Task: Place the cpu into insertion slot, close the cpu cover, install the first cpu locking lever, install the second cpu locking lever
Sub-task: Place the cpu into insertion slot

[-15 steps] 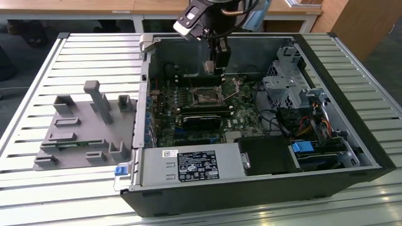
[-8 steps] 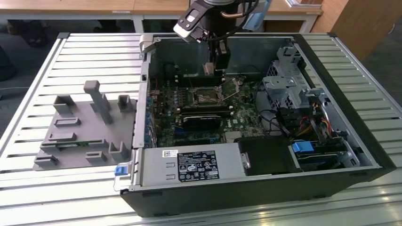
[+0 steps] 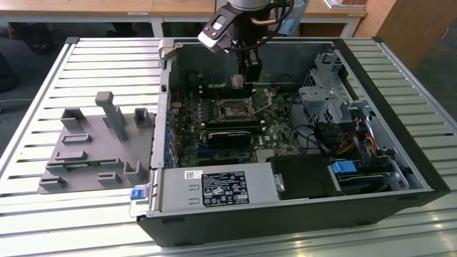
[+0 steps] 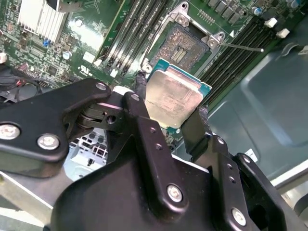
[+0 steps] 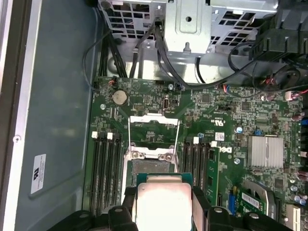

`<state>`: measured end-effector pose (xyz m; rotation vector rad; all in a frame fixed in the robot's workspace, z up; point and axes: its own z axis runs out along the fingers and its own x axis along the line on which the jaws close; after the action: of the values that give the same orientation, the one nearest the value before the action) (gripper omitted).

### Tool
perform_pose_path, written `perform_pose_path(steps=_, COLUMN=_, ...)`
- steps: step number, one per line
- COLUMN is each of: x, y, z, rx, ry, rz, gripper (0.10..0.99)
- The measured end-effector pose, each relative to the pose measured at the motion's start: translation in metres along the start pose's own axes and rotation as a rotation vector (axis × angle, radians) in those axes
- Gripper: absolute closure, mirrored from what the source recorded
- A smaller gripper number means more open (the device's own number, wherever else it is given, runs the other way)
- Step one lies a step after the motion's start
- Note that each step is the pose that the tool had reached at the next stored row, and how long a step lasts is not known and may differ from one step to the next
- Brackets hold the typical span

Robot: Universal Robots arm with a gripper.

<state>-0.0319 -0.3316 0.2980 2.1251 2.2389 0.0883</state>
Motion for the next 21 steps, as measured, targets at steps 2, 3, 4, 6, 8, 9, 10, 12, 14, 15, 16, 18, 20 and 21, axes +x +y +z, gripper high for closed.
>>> perform_pose_path(steps=2, x=0.0002, y=-0.0002, z=0.0036, rx=0.000, ry=0.0007, rz=-0.007, gripper=0.545)
perform_pose_path(steps=3, x=0.0004, y=-0.0004, z=0.0054, rx=0.000, ry=0.0006, rz=-0.008, gripper=0.545)
perform_pose_path(steps=4, x=0.0007, y=-0.0005, z=0.0071, rx=0.000, ry=0.0005, rz=-0.008, gripper=0.545)
perform_pose_path(steps=6, x=0.0011, y=-0.0007, z=0.0109, rx=0.000, ry=0.0007, rz=-0.008, gripper=0.545)
perform_pose_path(steps=8, x=0.0014, y=-0.0010, z=0.0146, rx=0.000, ry=0.0007, rz=-0.008, gripper=0.545)
perform_pose_path(steps=9, x=0.0015, y=-0.0012, z=0.0163, rx=0.000, ry=0.0005, rz=-0.008, gripper=0.545)
perform_pose_path(steps=10, x=0.0016, y=-0.0013, z=0.0181, rx=0.000, ry=0.0003, rz=-0.008, gripper=0.545)
perform_pose_path(steps=12, x=0.0018, y=-0.0016, z=0.0218, rx=0.000, ry=-0.0005, rz=-0.008, gripper=0.545)
perform_pose_path(steps=14, x=0.0022, y=-0.0018, z=0.0254, rx=0.000, ry=-0.0007, rz=-0.008, gripper=0.545)
perform_pose_path(steps=15, x=0.0024, y=-0.0020, z=0.0272, rx=0.000, ry=-0.0007, rz=-0.008, gripper=0.545)
perform_pose_path(steps=16, x=0.0027, y=-0.0021, z=0.0291, rx=0.000, ry=-0.0006, rz=-0.008, gripper=0.545)
perform_pose_path(steps=18, x=0.0035, y=-0.0024, z=0.0326, rx=0.000, ry=-0.0006, rz=-0.008, gripper=0.545)
perform_pose_path(steps=20, x=0.0046, y=-0.0026, z=0.0362, rx=0.000, ry=-0.0007, rz=-0.008, gripper=0.545)
perform_pose_path(steps=21, x=0.0052, y=-0.0027, z=0.0381, rx=0.000, ry=-0.0007, rz=-0.008, gripper=0.545)
